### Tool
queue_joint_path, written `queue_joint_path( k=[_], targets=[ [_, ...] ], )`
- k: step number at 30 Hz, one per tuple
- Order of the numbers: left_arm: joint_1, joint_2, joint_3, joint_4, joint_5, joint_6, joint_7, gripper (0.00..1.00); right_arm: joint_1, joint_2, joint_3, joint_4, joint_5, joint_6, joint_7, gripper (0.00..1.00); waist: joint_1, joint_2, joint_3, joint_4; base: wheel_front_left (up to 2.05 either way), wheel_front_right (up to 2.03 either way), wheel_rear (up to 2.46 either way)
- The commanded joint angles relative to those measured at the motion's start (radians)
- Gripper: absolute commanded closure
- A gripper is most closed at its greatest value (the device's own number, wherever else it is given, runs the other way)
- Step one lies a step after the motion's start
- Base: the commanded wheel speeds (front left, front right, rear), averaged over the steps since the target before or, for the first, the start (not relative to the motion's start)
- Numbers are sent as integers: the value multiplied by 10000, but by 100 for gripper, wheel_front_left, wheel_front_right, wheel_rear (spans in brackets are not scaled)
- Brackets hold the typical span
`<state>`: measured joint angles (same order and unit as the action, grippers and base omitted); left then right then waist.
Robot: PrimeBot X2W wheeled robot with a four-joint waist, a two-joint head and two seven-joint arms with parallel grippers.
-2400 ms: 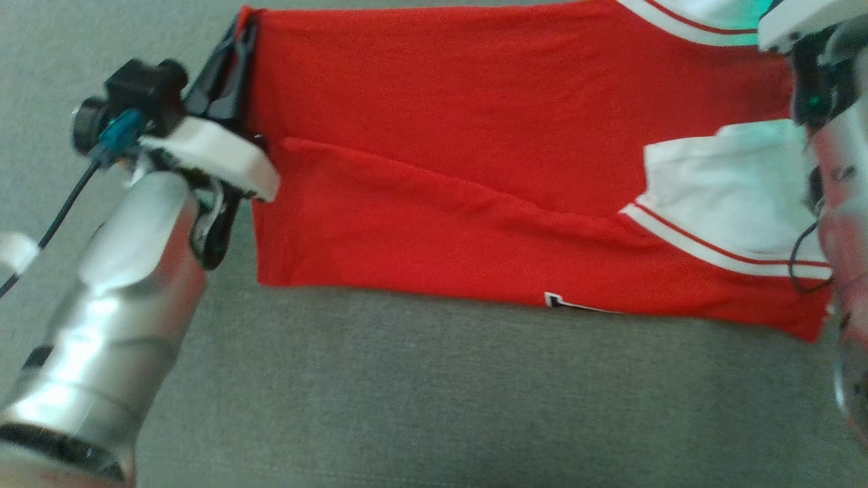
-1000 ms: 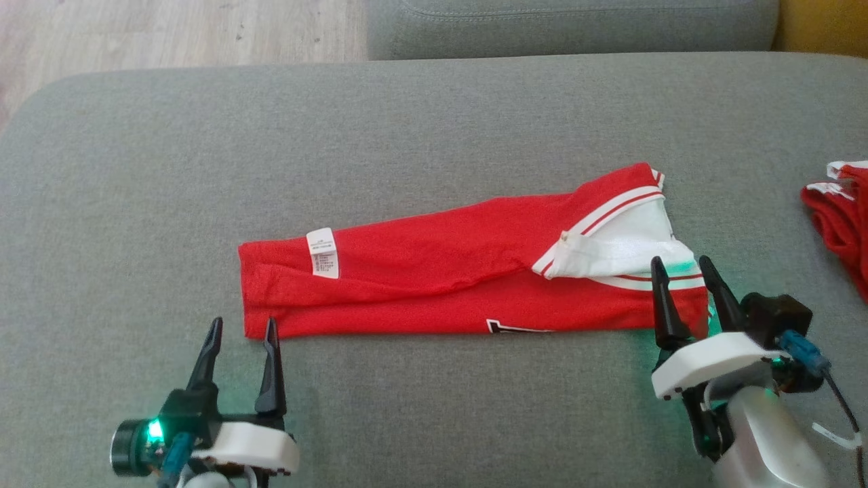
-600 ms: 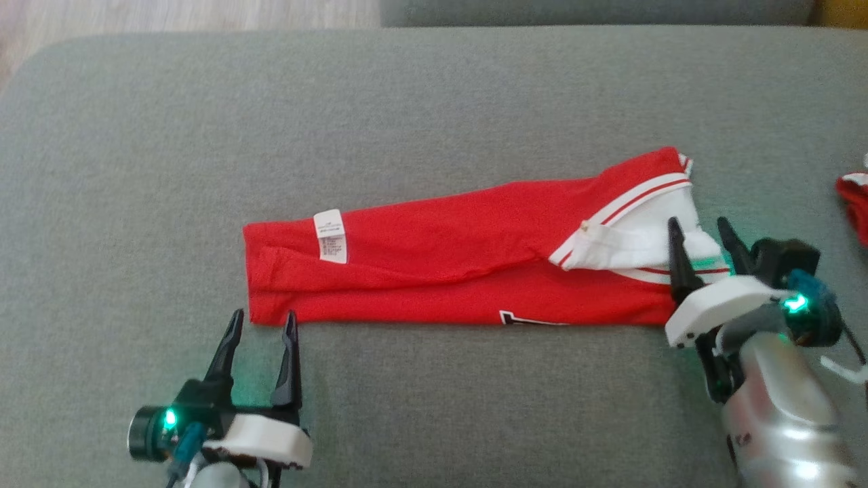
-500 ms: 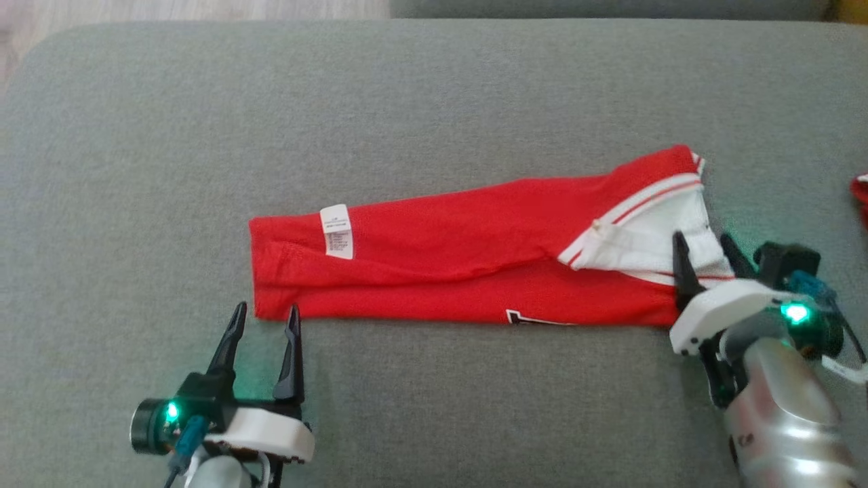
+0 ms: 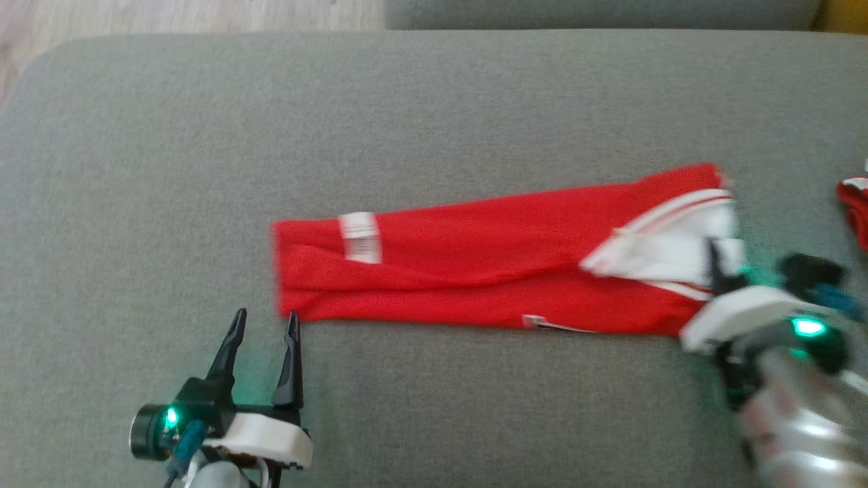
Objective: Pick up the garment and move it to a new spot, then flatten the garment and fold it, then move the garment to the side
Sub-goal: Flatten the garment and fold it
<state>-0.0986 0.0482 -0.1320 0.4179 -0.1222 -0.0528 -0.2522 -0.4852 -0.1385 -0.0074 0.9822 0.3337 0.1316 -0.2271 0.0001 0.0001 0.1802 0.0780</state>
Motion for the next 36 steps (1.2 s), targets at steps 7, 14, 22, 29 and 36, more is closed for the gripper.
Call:
queue_joint_path(
  k=[7,14,22,29,36],
  targets=[
    [19,22,49,-140,-135,12,-95,0,-44,-670,-235,-1499,14,-9,-337,100,-1,-1,-349,-240,0,0,0],
    [125,21,-312,-30,-295,20,-95,0,561,211,2266,-4202,660,-9,-344,100,-1,-1,-427,29,0,0,0],
    [-34,21,-854,145,-432,14,-95,0,341,730,4987,-4703,2049,-9,-195,100,-1,-1,-319,1277,0,0,0],
    [72,21,-1056,207,-571,113,-95,0,-266,857,5892,-3736,2412,-9,-189,93,-1,-1,-249,2377,0,0,0],
    [110,20,-811,141,-632,241,-95,0,-565,879,6638,-4079,3360,-9,-318,0,-1,-1,-297,2273,0,0,0]
  ],
)
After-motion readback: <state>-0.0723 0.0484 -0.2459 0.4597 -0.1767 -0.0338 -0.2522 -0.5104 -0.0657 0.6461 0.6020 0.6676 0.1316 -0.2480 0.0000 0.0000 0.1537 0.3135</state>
